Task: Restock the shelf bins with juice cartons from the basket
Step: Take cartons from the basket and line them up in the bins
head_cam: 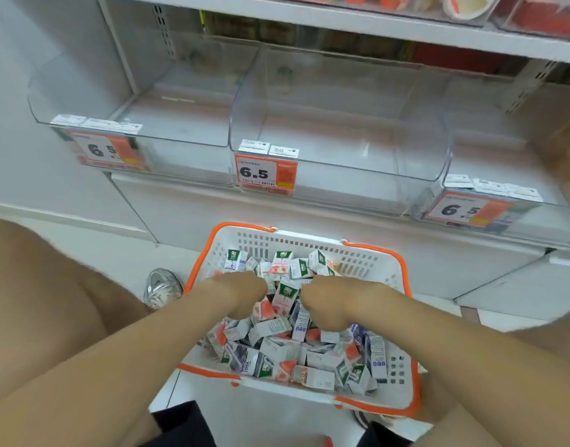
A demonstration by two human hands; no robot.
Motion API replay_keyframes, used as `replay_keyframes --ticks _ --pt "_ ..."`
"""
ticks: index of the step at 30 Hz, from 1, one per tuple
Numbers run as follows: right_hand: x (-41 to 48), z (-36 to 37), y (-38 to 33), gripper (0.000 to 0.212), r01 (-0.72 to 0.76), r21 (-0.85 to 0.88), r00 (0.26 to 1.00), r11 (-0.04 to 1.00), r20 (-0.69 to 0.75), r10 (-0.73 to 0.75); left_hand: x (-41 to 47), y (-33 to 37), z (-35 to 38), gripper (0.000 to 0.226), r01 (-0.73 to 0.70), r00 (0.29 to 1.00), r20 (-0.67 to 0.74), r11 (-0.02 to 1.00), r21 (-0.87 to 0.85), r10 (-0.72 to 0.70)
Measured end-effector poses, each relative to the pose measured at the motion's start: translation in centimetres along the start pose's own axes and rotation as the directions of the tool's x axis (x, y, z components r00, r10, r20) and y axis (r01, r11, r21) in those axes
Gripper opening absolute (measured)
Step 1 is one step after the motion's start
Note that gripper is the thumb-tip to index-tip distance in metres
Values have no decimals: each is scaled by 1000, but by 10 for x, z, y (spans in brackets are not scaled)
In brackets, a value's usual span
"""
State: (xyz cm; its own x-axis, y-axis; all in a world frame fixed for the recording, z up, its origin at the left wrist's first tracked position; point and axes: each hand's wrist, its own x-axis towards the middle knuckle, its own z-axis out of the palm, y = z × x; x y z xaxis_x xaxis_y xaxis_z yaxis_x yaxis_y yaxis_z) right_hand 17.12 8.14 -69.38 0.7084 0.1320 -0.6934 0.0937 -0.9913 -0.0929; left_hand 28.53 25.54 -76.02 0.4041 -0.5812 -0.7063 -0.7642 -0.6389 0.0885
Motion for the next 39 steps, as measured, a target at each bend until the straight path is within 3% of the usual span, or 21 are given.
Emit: replay_keyframes --ticks 4,7,11,15,18,22,26,29,32,34,36,39 --pt "29 35 -8 15 58 35 998 998 33 -59 17 -8 29 62 10 999 -50 999 -44 -12" --pt "46 50 -19 23 95 44 995 995 9 -95 33 -9 51 71 14 994 -103 996 -88 -23" --pt "58 68 -33 46 152 62 983 986 -112 -144 55 -9 70 81 63 996 -39 955 -289 -77" --pt "67 90 -44 57 177 51 973 983 -160 -167 66 -8 65 53 77 988 -88 903 -422 -125" --pt "74 92 -45 59 187 102 972 977 -159 -170 68 -10 61 49 69 987 -92 877 -476 -128" --pt "73 69 -25 53 141 215 988 966 -86 -125 68 -13 58 55 44 959 -211 833 -551 -190" --pt "56 34 7 51 89 403 985 911 -174 -19 58 -12 52 39 65 943 -215 772 -632 -255" --pt "35 3 28 40 108 523 970 845 -240 25 42 -12 40 37 84 935 -181 685 -724 -306" --pt "14 -14 38 41 125 585 960 802 -276 52 22 -14 25 30 86 929 -108 492 -866 -354" --pt "2 -22 37 46 132 562 946 816 -317 65 5 -16 11 23 59 942 -69 364 -929 -328" --pt "-9 -31 34 48 152 535 927 831 -370 69 -13 -15 -6 34 -2 961 -79 277 -961 -267" --pt "-23 -45 31 44 173 532 898 829 -430 88 -38 -13 -31 42 -119 969 -162 224 -967 -185"
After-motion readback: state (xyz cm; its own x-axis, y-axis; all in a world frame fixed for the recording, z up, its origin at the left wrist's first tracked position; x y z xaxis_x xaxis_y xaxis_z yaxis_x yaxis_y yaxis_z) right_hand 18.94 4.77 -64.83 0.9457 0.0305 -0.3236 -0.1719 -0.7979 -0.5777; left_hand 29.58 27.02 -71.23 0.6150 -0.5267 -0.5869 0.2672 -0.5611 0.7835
